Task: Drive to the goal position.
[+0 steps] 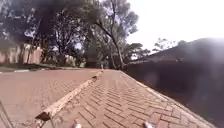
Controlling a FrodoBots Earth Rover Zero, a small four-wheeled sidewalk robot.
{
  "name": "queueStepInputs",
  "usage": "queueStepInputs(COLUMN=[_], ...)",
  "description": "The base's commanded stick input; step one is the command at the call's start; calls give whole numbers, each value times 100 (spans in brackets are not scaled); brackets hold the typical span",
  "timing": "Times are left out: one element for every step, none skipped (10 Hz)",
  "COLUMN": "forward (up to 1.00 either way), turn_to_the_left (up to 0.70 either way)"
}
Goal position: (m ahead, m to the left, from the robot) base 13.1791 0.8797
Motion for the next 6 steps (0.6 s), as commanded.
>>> queueStepInputs(forward=[70,70,70,70,70,70], turn_to_the_left=[0,0,0,0,0,0])
